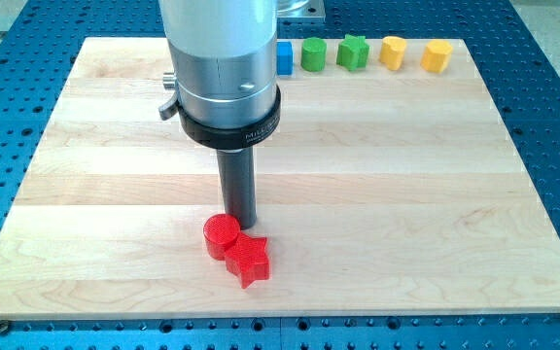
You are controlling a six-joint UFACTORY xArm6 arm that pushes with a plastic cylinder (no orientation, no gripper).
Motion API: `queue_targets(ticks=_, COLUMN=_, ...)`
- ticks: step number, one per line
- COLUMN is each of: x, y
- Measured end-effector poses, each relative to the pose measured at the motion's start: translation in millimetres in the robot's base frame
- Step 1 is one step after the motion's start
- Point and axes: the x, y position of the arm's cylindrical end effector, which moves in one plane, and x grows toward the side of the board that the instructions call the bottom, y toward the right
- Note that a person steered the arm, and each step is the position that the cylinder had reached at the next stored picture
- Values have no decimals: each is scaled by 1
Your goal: Move the green star into the red blocks
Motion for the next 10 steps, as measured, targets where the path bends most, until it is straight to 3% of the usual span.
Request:
queue_targets(ticks=1, x=-9, y=-4)
queue_targets(ticks=3, x=-125, y=79)
queue_targets(ticks=4, x=-166, y=165)
queue_targets(ticks=5, x=-170, y=281)
queue_targets(ticks=6, x=-225, y=375)
queue_targets(ticks=8, x=-326, y=379)
queue_targets(ticks=10, x=-329, y=335)
